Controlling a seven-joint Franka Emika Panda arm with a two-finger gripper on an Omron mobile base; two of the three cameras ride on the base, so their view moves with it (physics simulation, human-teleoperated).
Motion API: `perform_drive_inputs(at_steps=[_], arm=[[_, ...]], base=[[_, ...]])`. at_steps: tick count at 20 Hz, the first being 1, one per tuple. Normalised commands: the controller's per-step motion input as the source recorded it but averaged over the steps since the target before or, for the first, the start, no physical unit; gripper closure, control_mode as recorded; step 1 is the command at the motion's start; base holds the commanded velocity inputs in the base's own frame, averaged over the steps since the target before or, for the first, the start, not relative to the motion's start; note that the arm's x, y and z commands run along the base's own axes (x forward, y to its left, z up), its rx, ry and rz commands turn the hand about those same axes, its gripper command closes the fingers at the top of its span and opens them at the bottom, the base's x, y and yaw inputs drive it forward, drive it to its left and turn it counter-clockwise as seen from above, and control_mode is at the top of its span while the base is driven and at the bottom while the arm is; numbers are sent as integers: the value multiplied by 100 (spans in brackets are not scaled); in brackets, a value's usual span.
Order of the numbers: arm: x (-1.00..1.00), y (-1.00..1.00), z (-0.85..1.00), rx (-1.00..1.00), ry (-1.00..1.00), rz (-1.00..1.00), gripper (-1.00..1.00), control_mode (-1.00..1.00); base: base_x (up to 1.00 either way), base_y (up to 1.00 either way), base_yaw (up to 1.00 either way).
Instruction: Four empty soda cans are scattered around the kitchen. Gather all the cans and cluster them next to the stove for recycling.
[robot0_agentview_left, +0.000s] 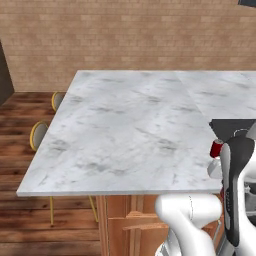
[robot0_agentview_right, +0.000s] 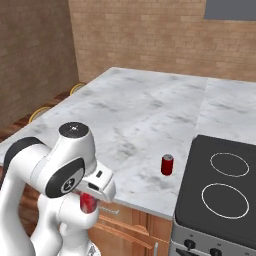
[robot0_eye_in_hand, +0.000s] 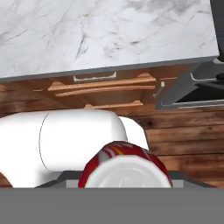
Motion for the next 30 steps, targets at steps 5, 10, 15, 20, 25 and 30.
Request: perform_drive_inputs(at_steps=[5,10,15,20,25,30], arm=[[32,0,3,-18,-11,0,100,-100],[53,0,8,-11,-4,0,100,-100],[74,-4,1,-1,0,0,100,-100],[82,-23,0,0,1,0,100,-100],[73,-24,-5,0,2,2,100,-100],[59,-22,-13,3,1,2,100,-100]], base=[[0,0,0],[0,0,0],[0,0,0],[0,0,0],[0,0,0],[0,0,0]])
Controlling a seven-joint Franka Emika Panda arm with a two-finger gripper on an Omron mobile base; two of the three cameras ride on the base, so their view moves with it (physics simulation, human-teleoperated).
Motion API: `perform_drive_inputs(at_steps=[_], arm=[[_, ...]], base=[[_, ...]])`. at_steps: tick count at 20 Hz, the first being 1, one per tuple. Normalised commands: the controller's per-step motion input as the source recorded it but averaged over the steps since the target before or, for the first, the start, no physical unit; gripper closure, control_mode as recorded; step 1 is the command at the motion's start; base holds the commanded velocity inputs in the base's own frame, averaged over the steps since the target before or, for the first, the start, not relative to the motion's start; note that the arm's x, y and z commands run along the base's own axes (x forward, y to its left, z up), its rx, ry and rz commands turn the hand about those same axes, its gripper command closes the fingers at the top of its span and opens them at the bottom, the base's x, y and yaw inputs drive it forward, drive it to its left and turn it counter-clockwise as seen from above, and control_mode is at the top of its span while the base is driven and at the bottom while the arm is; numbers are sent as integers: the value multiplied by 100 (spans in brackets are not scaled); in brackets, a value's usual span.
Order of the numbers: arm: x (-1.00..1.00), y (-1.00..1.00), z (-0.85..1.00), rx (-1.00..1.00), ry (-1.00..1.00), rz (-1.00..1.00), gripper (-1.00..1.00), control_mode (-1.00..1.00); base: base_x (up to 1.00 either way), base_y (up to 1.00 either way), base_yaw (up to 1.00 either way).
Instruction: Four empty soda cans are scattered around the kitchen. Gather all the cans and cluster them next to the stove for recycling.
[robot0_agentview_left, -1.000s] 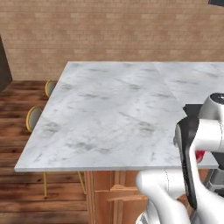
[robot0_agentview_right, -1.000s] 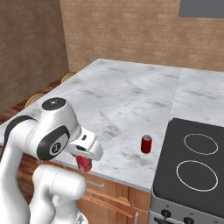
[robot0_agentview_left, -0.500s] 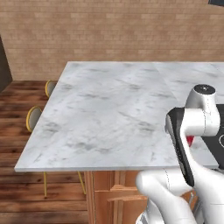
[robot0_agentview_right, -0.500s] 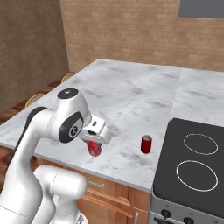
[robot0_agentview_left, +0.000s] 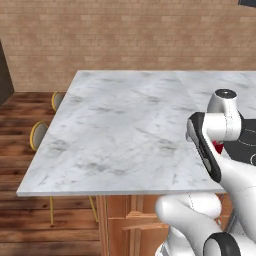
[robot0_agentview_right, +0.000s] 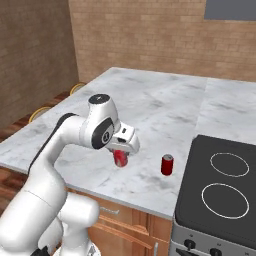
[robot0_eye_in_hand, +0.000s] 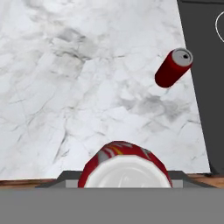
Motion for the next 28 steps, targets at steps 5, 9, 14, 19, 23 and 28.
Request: perform_drive_inputs(at_steps=[5,9,14,19,23,28], arm=[[43,-12,-29,11,7,0,100,-100],[41,-9,-33,9,6,0,100,-100],[34,-1,-23,3,2,0,100,-100],[23,-3,-2,0,0,0,100,-100],[12,-9,-8,0,0,0,100,-100],[5,-16,-13,0,0,0,100,-100]], base=[[0,0,0],[0,0,0],[0,0,0],[0,0,0],[0,0,0],[0,0,0]])
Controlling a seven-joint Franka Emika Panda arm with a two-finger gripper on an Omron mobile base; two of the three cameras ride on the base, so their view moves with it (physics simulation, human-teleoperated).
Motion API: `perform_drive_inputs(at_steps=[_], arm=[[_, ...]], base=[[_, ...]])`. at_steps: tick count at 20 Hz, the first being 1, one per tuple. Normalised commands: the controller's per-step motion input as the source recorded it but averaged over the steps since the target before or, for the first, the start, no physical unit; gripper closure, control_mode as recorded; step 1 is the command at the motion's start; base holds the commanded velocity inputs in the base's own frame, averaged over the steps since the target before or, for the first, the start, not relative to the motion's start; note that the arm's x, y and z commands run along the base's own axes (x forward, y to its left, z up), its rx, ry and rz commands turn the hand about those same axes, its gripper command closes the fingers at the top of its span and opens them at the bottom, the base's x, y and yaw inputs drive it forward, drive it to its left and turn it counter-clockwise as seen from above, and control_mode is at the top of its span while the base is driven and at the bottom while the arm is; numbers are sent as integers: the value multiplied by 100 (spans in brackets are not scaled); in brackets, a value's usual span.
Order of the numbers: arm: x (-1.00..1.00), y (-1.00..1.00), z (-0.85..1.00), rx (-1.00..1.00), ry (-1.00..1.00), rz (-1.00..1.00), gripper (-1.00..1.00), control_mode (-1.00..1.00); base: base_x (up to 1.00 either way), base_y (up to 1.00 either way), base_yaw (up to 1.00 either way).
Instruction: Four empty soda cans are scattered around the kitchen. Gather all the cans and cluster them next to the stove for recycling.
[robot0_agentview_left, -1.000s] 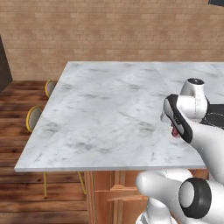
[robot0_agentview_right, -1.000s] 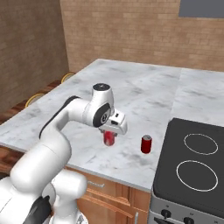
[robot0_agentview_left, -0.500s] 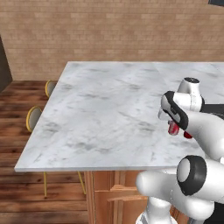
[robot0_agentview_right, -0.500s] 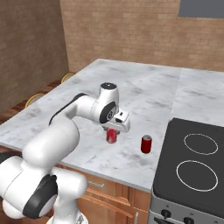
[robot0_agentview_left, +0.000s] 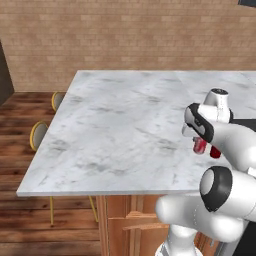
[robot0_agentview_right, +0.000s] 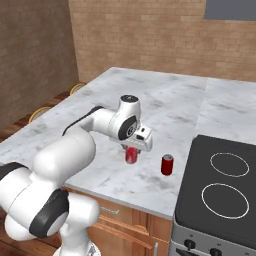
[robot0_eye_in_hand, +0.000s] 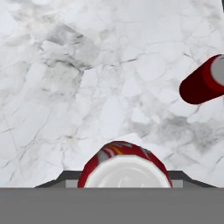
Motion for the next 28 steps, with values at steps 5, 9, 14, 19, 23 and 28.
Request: perform_drive_inputs(at_steps=[5,9,14,19,23,28], arm=[[2,-20,-16,0,0,0,100,-100],[8,-19,-9,0,0,0,100,-100],[25,-18,0,0,0,0,100,-100],[20,-15,-3,0,0,0,100,-100],[20,-9,-13,0,0,0,100,-100],[24,-4,-11,0,0,0,100,-100]], base=[[0,0,0],[0,0,0],[0,0,0],[0,0,0],[0,0,0],[0,0,0]])
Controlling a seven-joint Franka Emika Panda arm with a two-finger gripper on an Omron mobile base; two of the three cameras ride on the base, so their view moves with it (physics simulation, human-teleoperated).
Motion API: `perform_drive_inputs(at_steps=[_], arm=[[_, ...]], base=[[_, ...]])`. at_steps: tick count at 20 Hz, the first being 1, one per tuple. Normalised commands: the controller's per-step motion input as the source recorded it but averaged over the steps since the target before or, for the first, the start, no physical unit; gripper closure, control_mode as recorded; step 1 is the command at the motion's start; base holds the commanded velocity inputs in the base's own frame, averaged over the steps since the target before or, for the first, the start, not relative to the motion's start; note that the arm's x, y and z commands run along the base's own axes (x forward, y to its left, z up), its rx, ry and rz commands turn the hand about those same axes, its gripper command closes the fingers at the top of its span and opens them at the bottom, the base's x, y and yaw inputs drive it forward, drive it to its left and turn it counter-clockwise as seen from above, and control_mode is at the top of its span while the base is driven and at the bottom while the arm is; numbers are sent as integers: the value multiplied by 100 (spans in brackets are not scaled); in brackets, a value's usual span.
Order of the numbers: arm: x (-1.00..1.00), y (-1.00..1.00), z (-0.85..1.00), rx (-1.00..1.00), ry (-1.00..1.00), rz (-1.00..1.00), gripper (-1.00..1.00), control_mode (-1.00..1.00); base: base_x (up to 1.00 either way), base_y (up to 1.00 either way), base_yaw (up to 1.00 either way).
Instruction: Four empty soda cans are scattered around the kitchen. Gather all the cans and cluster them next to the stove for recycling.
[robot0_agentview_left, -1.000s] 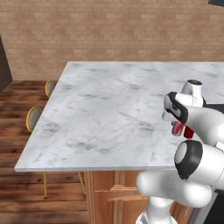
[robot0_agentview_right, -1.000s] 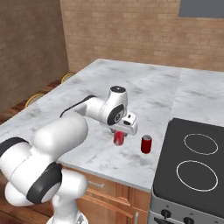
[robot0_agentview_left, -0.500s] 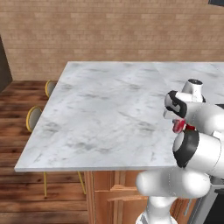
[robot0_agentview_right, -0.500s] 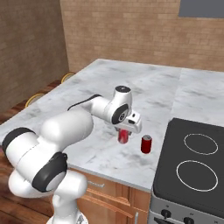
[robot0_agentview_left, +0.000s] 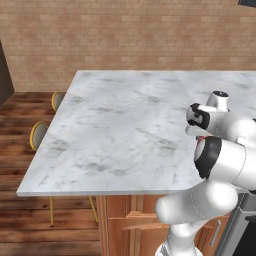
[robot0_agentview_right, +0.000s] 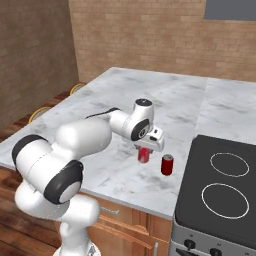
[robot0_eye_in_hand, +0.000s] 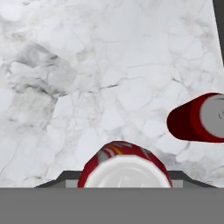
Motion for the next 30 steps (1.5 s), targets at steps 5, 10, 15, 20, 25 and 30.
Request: perform_drive_inputs(at_steps=[5,10,15,20,25,30], arm=[[16,-9,-14,0,0,0,100,-100],[3,-18,-16,0,0,0,100,-100],[7,-10,-16,0,0,0,100,-100],[20,-1,-17,0,0,0,100,-100],[16,-1,-11,0,0,0,100,-100],[8,-3,-16,0,0,0,100,-100]], base=[[0,0,0],[0,0,0],[0,0,0],[0,0,0],[0,0,0],[0,0,0]])
